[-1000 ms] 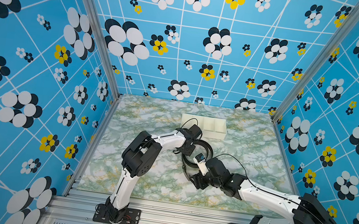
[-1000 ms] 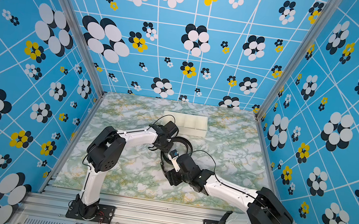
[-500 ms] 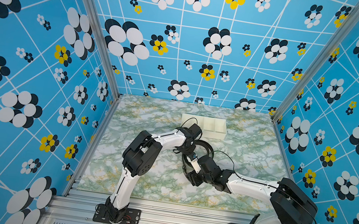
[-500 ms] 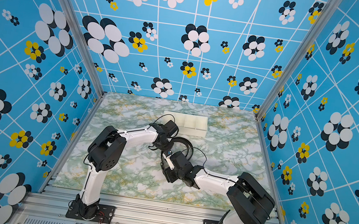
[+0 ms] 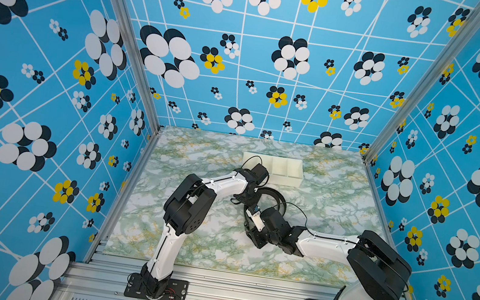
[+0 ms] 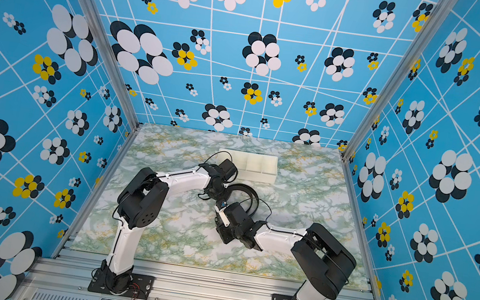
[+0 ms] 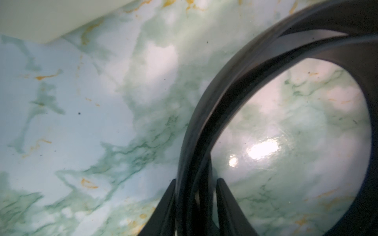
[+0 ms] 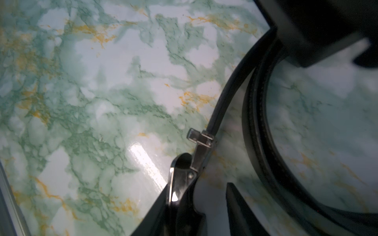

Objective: Place the belts into the storage roll
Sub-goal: Roll the belt at the center of the board.

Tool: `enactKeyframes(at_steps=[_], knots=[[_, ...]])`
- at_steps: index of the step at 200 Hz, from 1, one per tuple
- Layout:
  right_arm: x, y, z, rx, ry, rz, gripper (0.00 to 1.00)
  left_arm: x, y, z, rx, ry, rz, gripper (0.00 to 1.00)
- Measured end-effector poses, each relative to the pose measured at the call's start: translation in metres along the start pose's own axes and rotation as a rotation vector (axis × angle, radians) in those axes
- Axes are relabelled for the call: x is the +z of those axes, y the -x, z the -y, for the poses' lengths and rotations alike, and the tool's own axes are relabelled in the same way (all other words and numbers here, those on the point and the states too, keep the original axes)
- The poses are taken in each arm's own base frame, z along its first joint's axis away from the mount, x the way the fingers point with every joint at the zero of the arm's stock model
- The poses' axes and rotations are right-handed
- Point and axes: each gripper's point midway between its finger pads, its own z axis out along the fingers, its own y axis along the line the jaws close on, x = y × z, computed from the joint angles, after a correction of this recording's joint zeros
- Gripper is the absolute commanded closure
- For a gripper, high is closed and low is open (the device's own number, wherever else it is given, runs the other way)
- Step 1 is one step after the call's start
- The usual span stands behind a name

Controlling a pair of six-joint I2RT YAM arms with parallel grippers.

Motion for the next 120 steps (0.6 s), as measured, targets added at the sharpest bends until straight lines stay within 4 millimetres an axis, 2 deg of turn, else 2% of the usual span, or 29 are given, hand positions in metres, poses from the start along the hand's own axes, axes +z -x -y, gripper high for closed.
enactKeyframes(at_steps=[8, 10, 63, 120], knots=[[0.0, 0.0, -0.001, 0.002, -0.001, 0.001, 0.97, 0.0, 0.001, 0.0, -0.001, 0.0, 0.001, 0.65], [0.0, 0.0, -0.001, -0.003, -0.001, 0.002, 1.0, 0.0, 0.002, 0.0, -0.001, 0.0, 0.0, 0.65], [-0.006, -0.001, 0.003, 0.035, -0.028, 0.016, 1.0, 0.001, 0.004, 0.0, -0.001, 0.002, -0.005, 0.65], [-0.048, -0.02, 0.015, 0.109, -0.086, 0.018, 1.0, 0.003, 0.007, 0.0, 0.0, 0.009, -0.016, 0.64]])
